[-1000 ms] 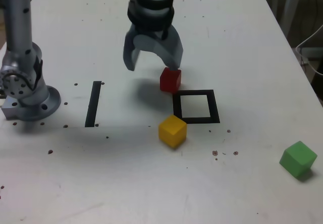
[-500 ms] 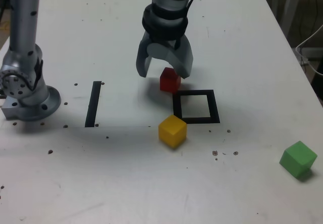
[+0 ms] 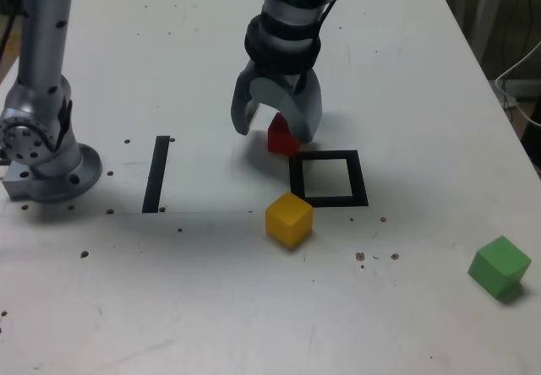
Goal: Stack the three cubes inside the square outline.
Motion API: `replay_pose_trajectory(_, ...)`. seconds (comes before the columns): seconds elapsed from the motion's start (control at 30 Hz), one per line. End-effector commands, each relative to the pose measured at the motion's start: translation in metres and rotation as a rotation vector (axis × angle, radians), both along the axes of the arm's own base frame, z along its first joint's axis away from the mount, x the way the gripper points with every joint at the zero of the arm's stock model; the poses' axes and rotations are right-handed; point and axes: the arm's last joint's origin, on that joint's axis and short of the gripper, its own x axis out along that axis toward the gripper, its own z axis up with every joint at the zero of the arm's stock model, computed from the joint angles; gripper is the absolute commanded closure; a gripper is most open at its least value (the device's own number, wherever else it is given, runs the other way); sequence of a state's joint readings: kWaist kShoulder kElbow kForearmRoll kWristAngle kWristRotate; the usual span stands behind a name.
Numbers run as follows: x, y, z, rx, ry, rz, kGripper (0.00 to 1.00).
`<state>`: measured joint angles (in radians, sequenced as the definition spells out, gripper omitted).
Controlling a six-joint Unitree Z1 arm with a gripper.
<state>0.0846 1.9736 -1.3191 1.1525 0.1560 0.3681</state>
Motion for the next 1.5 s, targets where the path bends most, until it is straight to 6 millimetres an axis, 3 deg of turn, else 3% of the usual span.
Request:
replay_pose_trajectory(0.0, 0.002, 0.0, -0.004, -0.013, 0.016, -0.013, 0.29)
replay_pose_trajectory(0.17, 0.007, 0.0, -0.01, -0.04, 0.037, -0.032, 0.3)
replay_pose_trajectory(0.4, 0.007, 0.005, -0.012, -0.047, 0.054, -0.018, 0.4)
replay_pose_trajectory(0.6, 0.008, 0.007, -0.011, -0.06, 0.049, -0.002, 0.56)
replay_pose_trajectory(0.8, 0.007, 0.007, -0.011, -0.078, 0.047, 0.006, 0.62)
replay_pose_trajectory(1.03, 0.009, 0.007, -0.01, -0.09, 0.032, 0.01, 0.77)
replay_pose_trajectory(1.3, 0.009, 0.006, -0.002, -0.099, 0.011, 0.011, 0.81)
replay_pose_trajectory(1.47, 0.011, -0.006, 0.016, -0.097, -0.008, -0.005, 0.81)
